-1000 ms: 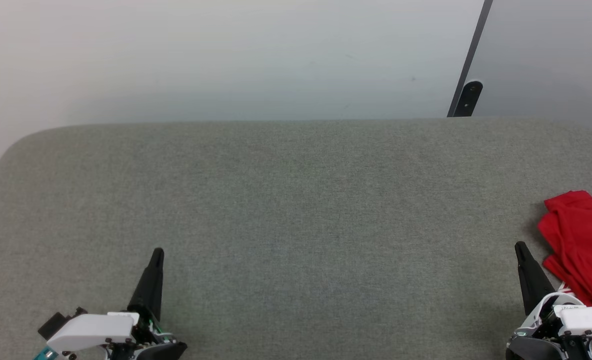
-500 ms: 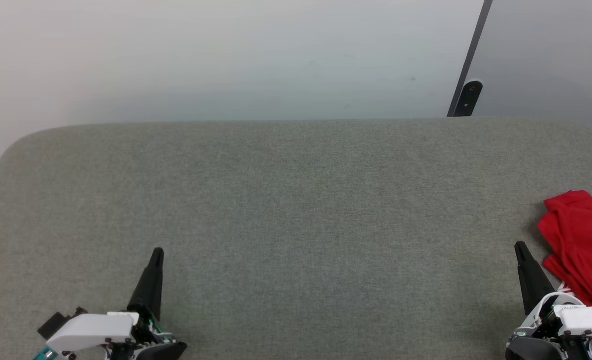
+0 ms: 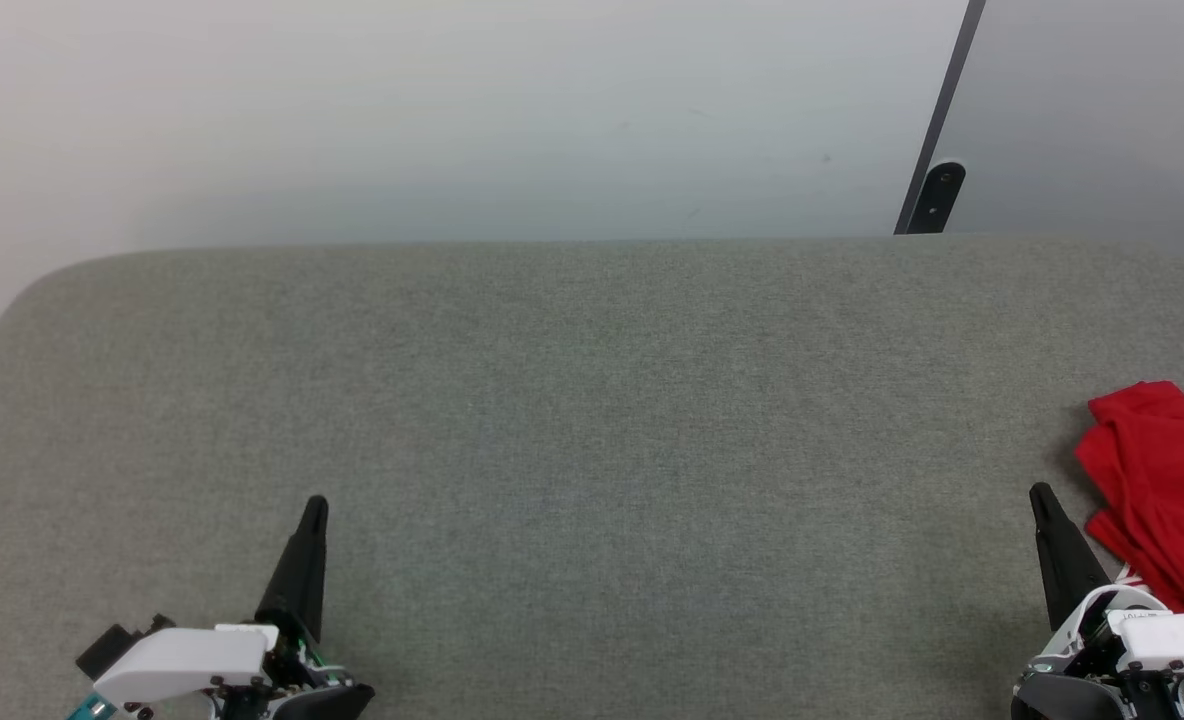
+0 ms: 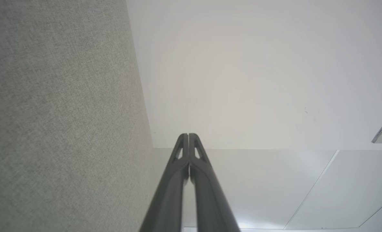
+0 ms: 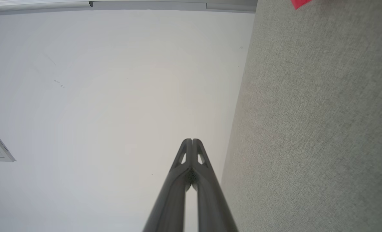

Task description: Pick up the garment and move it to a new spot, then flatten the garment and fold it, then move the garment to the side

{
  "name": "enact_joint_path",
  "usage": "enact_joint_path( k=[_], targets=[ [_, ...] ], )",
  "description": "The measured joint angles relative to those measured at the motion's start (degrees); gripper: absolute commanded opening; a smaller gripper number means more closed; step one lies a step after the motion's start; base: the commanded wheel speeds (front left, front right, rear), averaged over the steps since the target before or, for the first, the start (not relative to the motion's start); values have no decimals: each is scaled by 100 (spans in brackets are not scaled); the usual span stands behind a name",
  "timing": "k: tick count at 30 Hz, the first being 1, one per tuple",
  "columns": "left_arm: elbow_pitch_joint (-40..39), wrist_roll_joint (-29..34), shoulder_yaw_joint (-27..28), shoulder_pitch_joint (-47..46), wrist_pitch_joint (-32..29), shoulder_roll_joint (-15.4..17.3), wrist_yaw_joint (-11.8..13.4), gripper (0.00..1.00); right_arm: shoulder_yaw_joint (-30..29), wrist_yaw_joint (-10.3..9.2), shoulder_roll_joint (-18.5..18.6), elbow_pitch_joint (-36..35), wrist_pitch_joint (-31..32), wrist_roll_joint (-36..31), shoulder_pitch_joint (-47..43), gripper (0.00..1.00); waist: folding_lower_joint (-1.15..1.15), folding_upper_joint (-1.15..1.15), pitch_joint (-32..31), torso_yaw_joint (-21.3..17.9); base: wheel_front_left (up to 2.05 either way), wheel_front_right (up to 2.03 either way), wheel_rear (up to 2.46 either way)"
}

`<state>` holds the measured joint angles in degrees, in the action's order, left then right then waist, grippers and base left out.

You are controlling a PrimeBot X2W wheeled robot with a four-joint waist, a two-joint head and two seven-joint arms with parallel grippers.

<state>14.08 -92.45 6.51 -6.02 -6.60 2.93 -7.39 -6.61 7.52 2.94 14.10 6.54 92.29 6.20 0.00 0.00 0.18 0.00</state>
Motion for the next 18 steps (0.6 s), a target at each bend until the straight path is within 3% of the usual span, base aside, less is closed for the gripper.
enact_joint_path(
  k=[18],
  targets=[
    [0, 0, 0, 0, 0, 0, 0, 0, 1, 0, 0, 0, 0, 0, 0, 0, 0, 0, 0, 0, 0, 0, 0]
  ],
)
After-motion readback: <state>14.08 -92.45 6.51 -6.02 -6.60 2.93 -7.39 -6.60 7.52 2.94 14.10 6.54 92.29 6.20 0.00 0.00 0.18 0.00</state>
